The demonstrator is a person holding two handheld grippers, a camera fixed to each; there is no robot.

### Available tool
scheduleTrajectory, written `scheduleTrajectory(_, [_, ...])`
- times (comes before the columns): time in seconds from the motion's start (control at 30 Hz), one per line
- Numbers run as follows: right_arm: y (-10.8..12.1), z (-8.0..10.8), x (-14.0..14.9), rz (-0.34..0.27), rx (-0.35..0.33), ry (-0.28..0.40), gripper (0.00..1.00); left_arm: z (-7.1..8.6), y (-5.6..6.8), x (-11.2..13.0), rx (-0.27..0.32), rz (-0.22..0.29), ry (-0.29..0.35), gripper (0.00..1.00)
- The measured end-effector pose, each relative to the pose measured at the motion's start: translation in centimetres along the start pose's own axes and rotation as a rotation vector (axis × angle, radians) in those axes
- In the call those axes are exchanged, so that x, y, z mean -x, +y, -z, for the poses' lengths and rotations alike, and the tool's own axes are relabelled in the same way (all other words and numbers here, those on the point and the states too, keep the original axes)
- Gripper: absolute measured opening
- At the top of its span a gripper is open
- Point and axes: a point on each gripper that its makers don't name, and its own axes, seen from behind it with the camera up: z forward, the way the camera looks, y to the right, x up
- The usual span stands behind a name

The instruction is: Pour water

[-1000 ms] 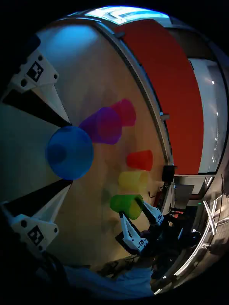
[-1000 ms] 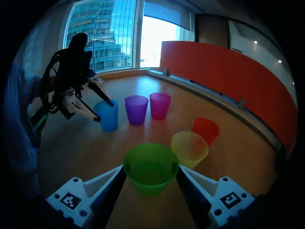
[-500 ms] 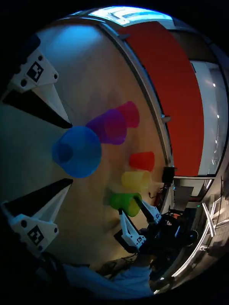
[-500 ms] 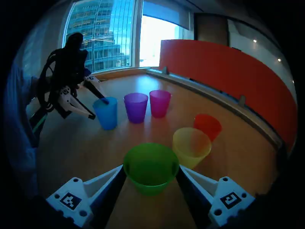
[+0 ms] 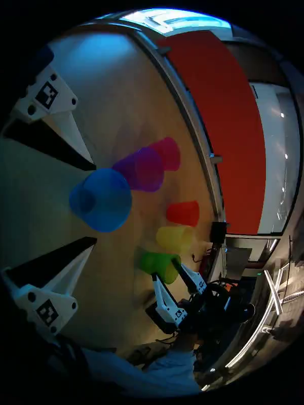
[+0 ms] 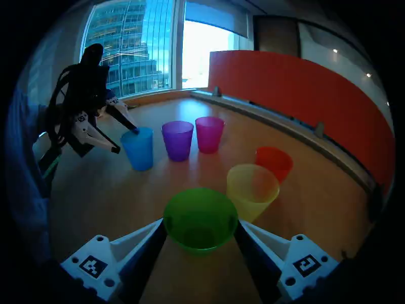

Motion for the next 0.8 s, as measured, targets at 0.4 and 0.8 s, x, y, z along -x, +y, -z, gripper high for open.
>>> scheduleTrajectory(0.4, [0.0,1.5,0.2,-0.027,0.018,0.004,0.99,0.7,0.3,0.4,-0.009,0.002,0.000,0.97])
scheduleTrajectory(0.8, [1.0,5.4,1.0,-0.060,0.110,0.049,0.99,2.7,-0.3,1.3,-0.069,0.022,0.020,0.98])
